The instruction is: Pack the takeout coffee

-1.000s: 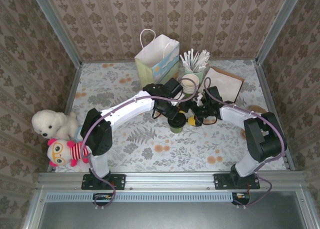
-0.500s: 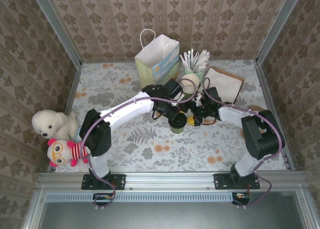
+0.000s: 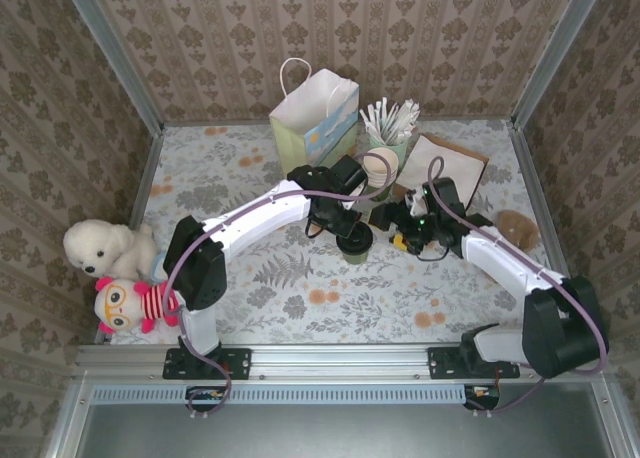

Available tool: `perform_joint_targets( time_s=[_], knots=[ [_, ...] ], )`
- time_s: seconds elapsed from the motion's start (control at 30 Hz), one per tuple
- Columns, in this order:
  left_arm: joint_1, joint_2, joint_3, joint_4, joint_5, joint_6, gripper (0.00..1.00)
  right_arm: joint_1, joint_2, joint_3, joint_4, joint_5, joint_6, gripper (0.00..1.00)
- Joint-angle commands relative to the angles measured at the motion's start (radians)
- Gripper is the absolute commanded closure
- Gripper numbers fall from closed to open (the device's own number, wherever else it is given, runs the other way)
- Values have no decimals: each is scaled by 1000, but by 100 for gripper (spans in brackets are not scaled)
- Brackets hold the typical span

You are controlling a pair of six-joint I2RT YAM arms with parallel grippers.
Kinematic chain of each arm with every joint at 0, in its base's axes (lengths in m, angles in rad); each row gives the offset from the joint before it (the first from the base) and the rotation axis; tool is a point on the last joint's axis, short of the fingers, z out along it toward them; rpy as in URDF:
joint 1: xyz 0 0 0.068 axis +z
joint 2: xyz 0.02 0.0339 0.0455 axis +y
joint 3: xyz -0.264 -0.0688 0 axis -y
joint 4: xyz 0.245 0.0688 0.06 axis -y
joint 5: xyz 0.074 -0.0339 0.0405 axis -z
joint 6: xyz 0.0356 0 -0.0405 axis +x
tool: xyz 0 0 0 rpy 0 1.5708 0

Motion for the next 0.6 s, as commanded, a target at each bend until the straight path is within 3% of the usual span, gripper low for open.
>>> perform_joint_targets(
  time_s=[0.0, 0.57],
  knots=[
    [-15, 23, 40, -73, -17, -51, 100, 2, -47, -98, 92, -11, -5, 6],
    [-21, 52, 39, -97, -14, -99, 100, 5, 49, -169, 190, -27, 5, 10]
  ],
)
